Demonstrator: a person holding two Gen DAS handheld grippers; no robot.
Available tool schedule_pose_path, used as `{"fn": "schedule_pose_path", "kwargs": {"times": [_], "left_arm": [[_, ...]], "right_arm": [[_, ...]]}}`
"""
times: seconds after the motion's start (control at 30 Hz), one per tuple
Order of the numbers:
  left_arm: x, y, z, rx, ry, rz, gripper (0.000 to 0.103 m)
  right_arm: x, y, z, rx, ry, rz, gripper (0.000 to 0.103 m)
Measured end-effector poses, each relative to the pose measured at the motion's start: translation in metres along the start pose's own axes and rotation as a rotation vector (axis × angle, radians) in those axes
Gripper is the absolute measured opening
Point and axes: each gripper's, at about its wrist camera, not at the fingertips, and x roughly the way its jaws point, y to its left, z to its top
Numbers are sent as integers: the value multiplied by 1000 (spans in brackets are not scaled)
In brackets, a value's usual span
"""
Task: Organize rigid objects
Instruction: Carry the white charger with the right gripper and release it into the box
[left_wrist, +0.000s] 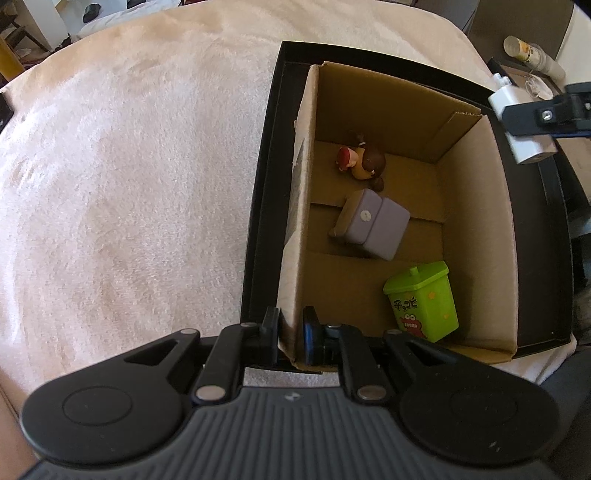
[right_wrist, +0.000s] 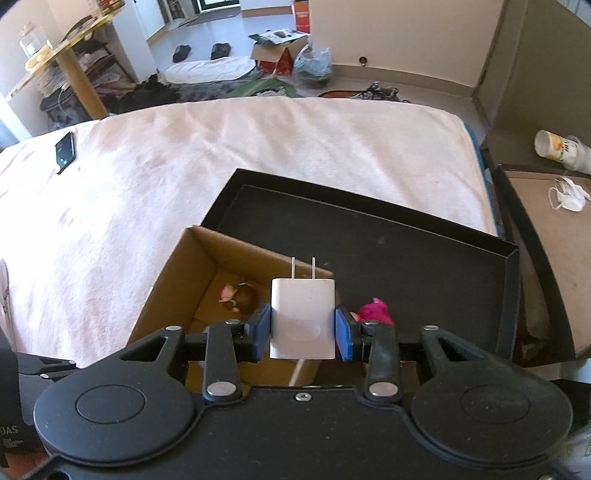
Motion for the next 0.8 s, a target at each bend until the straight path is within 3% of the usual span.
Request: {"fn": "schedule_pose_path", "kwargs": {"times": [0.43, 0.8], "left_arm": [[3, 4, -1, 10, -2, -17, 12], [4, 2, 2, 15, 7, -11, 12]], "right_arm": [[27, 26, -4, -27, 52, -4, 36], [29, 24, -4, -43, 17, -34, 43]]}}
